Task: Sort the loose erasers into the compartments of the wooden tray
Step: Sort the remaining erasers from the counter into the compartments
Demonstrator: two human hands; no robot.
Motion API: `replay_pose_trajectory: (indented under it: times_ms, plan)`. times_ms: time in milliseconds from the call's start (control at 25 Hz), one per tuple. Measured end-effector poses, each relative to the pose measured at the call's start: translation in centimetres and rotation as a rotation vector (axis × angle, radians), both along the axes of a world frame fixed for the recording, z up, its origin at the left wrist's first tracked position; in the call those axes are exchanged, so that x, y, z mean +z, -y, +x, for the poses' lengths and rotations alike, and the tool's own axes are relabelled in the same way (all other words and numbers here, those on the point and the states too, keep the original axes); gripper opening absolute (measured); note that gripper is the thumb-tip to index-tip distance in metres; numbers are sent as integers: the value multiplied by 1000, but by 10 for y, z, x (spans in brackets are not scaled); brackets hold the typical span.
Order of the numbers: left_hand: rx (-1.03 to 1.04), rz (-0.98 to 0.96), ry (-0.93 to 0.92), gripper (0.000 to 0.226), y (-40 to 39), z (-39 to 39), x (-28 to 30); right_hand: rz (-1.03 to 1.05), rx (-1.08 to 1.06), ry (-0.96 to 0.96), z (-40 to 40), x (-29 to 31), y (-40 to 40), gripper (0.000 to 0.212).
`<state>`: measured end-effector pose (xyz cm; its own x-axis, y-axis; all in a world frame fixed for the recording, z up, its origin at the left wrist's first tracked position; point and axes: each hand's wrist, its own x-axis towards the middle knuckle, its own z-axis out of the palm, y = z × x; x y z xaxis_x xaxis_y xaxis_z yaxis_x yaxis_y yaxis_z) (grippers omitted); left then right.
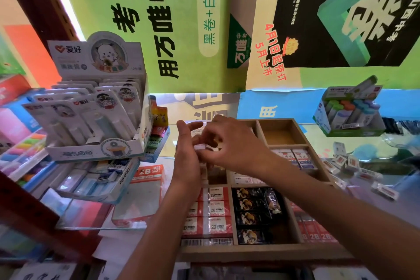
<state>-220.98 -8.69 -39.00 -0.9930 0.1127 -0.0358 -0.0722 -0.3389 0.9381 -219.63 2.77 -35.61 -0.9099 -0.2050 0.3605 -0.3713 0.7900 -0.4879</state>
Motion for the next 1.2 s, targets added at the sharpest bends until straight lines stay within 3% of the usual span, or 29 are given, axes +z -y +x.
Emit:
replay_pose_trajectory:
  times_ms: [80, 360, 480, 560, 720, 760, 840, 960, 1040, 1200]
  plan:
    - [13, 10, -2, 55, 0, -1, -1, 88, -79, -19, 9, -2, 9, 20]
    - [23, -30, -22, 59, 1, -3, -5, -81, -222, 158, 21, -6, 16, 25]
    - [57, -13, -9, 57, 0, -3, -3, -106, -217, 152, 27, -11, 23, 17]
    - [88, -16, -9, 56, 0, -3, -2, -219, -221, 160, 29, -16, 25, 15]
    - [100, 38, -9, 55, 1, -5, -3, -720, -220, 299, 27, -11, 7, 17]
    - [96, 29, -16, 56, 0, -5, -3, -699, -241, 279, 20, -9, -6, 17]
    - [94, 10, -28, 61, 0, -4, -3, -418, -317, 209, -3, -6, -40, 19]
    - [84, 7, -30, 59, 0, -5, -4, -49, -330, 305, -35, -7, -72, 15]
    - [91, -9, -31, 55, 0, -5, -4, 47, -262, 400, -49, -15, -75, 10]
    - [88, -8, -42, 53, -1, -6, -5, 139, -165, 354, -63, -19, -69, 10]
